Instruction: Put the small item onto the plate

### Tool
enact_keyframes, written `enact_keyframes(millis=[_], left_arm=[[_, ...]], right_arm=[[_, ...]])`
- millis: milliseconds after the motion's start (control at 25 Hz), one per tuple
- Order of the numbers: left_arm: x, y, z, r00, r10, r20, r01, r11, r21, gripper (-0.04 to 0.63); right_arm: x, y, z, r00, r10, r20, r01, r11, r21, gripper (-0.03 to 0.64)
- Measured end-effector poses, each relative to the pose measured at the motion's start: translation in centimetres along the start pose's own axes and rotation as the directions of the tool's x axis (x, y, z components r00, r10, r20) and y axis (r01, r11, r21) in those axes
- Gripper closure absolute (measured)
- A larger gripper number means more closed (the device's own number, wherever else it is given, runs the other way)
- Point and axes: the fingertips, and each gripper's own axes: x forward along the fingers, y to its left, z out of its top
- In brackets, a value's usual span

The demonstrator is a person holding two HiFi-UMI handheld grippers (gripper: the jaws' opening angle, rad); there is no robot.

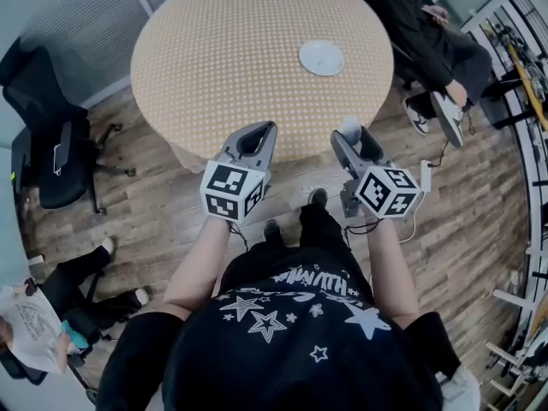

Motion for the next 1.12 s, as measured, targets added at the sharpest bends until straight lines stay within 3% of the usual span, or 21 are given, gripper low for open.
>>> enact_keyframes(millis=[240, 480, 960, 1120], left_arm=[[2.5, 0.9, 0.7, 1.0, -0.004, 0.004, 0.004, 1.0, -0.017, 0.588], [5.7, 4.5, 1.3, 0.996, 0.093, 0.009, -0.092, 0.995, -0.048, 0.588], [15.3, 7.9, 1.3, 0.984, 0.158, -0.086, -0.16, 0.987, -0.012, 0.588], [17.2, 9.4, 0.8, 0.965, 0.233, -0.12, -0.232, 0.972, 0.017, 0.588]], right_arm=[[3.4, -2.7, 1.5, 1.0, 0.017, -0.01, -0.017, 1.0, 0.002, 0.305], [8.9, -5.4, 3.0, 0.996, 0.067, -0.056, -0.069, 0.997, -0.018, 0.305], [19.6, -12.4, 5.1, 0.974, 0.106, -0.199, -0.129, 0.986, -0.107, 0.307], [22.8, -14.4, 4.4, 0.957, 0.101, -0.271, -0.145, 0.978, -0.147, 0.305]])
